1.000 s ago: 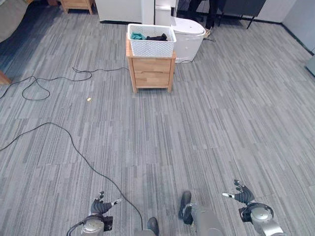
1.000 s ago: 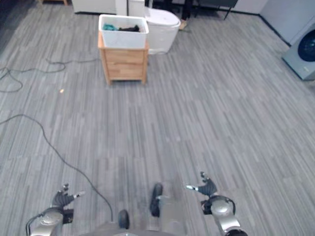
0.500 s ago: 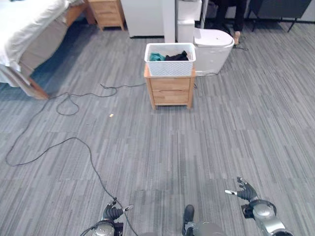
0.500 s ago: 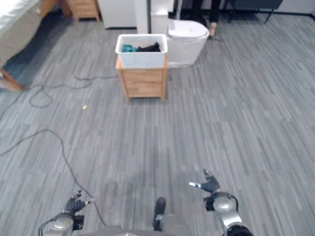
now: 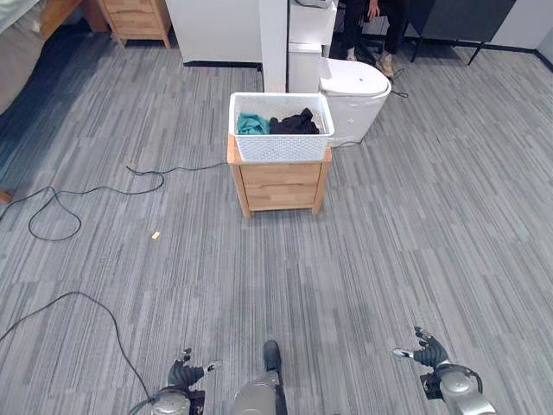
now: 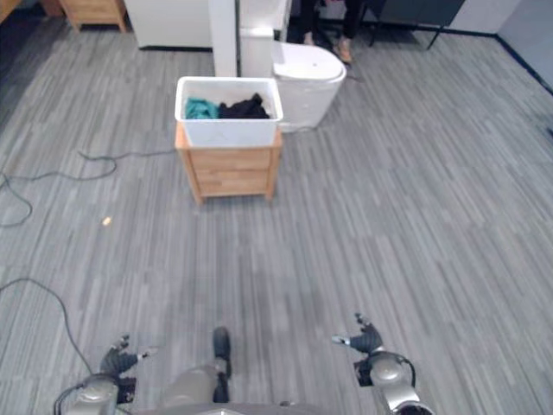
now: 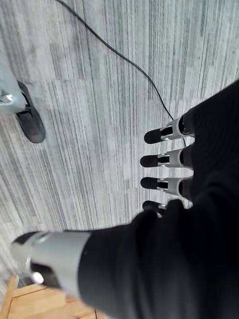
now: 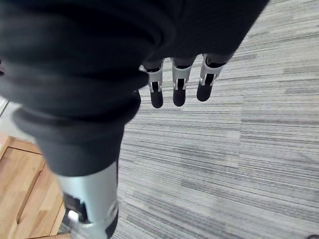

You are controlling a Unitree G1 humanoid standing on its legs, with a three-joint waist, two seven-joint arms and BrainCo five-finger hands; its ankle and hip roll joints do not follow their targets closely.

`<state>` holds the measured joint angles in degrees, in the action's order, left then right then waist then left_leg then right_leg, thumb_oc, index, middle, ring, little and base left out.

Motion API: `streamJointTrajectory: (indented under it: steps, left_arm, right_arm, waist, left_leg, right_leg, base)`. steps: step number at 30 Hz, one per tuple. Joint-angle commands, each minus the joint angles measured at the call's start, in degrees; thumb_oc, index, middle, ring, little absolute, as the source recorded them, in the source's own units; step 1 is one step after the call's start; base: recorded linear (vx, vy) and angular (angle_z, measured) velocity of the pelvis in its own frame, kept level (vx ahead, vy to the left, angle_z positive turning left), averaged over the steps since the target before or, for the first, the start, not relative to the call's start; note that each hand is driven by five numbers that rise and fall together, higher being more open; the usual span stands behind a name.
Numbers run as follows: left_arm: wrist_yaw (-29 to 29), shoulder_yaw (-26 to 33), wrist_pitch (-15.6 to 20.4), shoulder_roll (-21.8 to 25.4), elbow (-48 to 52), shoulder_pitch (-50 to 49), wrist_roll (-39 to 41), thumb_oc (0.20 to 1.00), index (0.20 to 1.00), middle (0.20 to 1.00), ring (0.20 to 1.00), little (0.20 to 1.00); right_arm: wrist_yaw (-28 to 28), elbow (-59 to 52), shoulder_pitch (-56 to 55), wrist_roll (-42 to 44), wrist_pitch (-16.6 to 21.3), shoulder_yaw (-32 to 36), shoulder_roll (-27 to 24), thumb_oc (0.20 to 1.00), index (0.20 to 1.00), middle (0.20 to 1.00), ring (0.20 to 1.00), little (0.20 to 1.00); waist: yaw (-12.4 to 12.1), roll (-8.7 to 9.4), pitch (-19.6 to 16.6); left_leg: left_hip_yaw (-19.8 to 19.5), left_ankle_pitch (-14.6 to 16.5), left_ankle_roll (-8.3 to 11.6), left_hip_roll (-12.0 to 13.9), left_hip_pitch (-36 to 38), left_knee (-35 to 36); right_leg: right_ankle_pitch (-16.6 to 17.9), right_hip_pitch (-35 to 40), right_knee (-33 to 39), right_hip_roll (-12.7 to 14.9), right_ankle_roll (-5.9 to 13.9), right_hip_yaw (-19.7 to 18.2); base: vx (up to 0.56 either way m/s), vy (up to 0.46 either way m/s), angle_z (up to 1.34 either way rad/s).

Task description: Grab the laundry basket,head to the washer,open it,put in the laundry and shut it.

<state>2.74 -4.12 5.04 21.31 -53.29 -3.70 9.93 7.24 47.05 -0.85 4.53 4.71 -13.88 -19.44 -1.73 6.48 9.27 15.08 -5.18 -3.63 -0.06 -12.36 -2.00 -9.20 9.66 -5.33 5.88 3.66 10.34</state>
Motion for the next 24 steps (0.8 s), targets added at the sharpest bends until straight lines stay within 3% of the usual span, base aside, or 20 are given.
streamJointTrajectory:
  steps: [1,2,5,8,10,14,16,18,19,21,22,24]
  left_arm:
    - [1.54,-0.84,1.56,3.41,3.10,0.98,-0.65,1.000,1.000,1.000,1.000,1.000]
    - [1.94,-0.72,1.61,3.84,3.52,1.41,-0.08,1.000,1.000,1.000,1.000,1.000]
    - [2.32,-0.37,1.75,4.14,4.54,1.31,0.67,1.000,1.000,1.000,1.000,1.000]
    - [2.40,0.30,1.70,3.77,5.66,0.66,2.08,1.000,1.000,1.000,1.000,1.000]
    - [2.66,1.20,1.72,3.09,4.60,1.57,3.15,1.000,1.000,1.000,1.000,1.000]
    - [2.99,1.52,2.21,2.47,3.63,2.47,3.12,1.000,1.000,1.000,1.000,1.000]
    - [2.73,1.22,2.35,1.99,3.91,2.46,3.02,1.000,1.000,1.000,1.000,1.000]
    - [2.69,1.04,2.47,1.45,4.21,1.84,2.70,1.000,1.000,1.000,1.000,1.000]
    - [2.67,0.94,2.47,1.17,3.99,1.61,2.70,1.000,1.000,1.000,1.000,1.000]
    - [2.33,0.29,2.13,0.10,3.79,1.01,3.25,1.000,1.000,1.000,1.000,1.000]
    - [2.33,0.30,2.13,0.13,3.78,1.02,3.25,1.000,1.000,1.000,1.000,1.000]
    - [2.40,-0.23,1.96,-0.39,3.44,1.20,3.31,1.000,1.000,1.000,1.000,1.000]
  right_arm:
    - [-0.19,-4.05,2.78,0.50,1.42,0.24,-0.44,1.000,1.000,1.000,1.000,1.000]
    - [-0.04,-4.80,3.30,0.76,1.53,0.12,-0.28,1.000,1.000,1.000,1.000,1.000]
    - [-0.10,-6.20,3.51,0.90,1.41,0.05,-0.18,1.000,1.000,1.000,1.000,1.000]
    - [-0.14,-7.70,3.41,0.82,1.10,0.20,-1.11,1.000,1.000,1.000,1.000,1.000]
    - [-0.28,-7.94,3.01,1.23,0.69,0.55,-1.33,1.000,1.000,1.000,1.000,1.000]
    - [-0.20,-7.71,2.74,0.78,0.41,0.88,-1.40,1.000,1.000,1.000,1.000,1.000]
    - [-0.42,-7.64,1.94,0.69,0.10,1.21,-1.71,1.000,1.000,1.000,1.000,1.000]
    - [-0.69,-7.66,1.27,1.05,0.23,1.56,-1.76,1.000,1.000,1.000,1.000,1.000]
    - [-0.67,-7.42,1.28,1.19,0.18,1.67,-1.89,1.000,1.000,1.000,1.000,1.000]
    - [-0.52,-7.05,1.09,1.45,0.34,2.13,-2.22,1.000,1.000,1.000,1.000,1.000]
    - [-0.52,-7.05,1.10,1.45,0.34,2.12,-2.19,1.000,1.000,1.000,1.000,1.000]
    - [-0.06,-7.03,1.57,2.14,0.68,1.97,-2.73,1.000,1.000,1.000,1.000,1.000]
  waist:
    - [-0.33,0.83,1.18]
    - [0.04,0.70,1.70]
    - [0.79,-0.13,2.35]
    - [2.19,-1.58,3.42]
    - [3.30,-1.51,4.31]
    - [4.09,-2.16,4.83]
    - [4.89,-1.43,4.46]
    - [5.40,-1.51,3.16]
    - [5.81,-1.53,2.36]
    - [6.09,-2.55,1.90]
    - [6.22,-2.38,1.76]
    - [6.20,-2.75,1.67]
  left_leg:
    - [-2.18,5.94,2.86,3.18,-0.89,-5.05]
    - [-1.96,7.05,2.23,3.06,0.40,-5.08]
    - [-1.90,8.59,1.45,2.64,3.89,-4.26]
    - [-2.47,11.38,1.27,1.42,9.11,-2.75]
    - [-3.69,13.62,1.87,0.39,11.96,-2.83]
    - [-5.31,17.35,2.86,0.23,15.13,-3.74]
    - [-6.70,19.58,2.97,-2.04,17.08,-4.93]
    - [-7.98,21.97,3.61,-2.58,19.27,-6.12]
    - [-7.93,22.27,4.42,-2.32,19.32,-7.91]
    - [-7.02,19.07,7.02,0.78,17.10,-17.25]
    - [-7.11,18.90,6.98,0.60,16.86,-17.23]
    - [-5.98,14.85,8.32,3.13,14.29,-24.07]
  right_leg:
    - [3.76,-9.17,-17.22,-0.42,5.99,-0.49]
    - [5.55,-11.75,-20.73,0.12,6.51,-0.17]
    - [6.38,-15.80,-23.46,0.52,6.02,1.01]
    - [4.32,-20.69,-14.67,0.77,4.09,3.96]
    - [7.05,-23.73,-3.35,2.00,4.90,5.50]
    - [9.03,-25.48,3.90,2.57,6.56,5.82]
    - [11.33,-25.79,4.74,3.88,6.72,4.83]
    - [12.58,-24.82,3.34,4.31,6.33,3.90]
    - [12.75,-24.47,2.67,4.54,5.92,3.72]
    - [11.74,-22.51,1.29,3.66,4.11,4.54]
    - [11.83,-22.67,1.34,3.87,4.11,4.57]
    - [10.24,-20.03,1.87,2.61,2.53,6.02]
  base:
    - [0.33,0.246,-0.03]
    - [0.24,0.184,-0.07]
    - [0.27,0.136,0.19]
    - [0.45,0.104,-0.10]
    - [0.40,-0.023,0.10]
    - [0.38,-0.062,0.37]
    - [0.51,-0.146,0.50]
    - [0.51,-0.150,0.53]
    - [0.52,-0.202,0.59]
    - [0.35,-0.179,0.64]
    - [0.20,-0.138,0.52]
    - [0.26,-0.175,0.06]
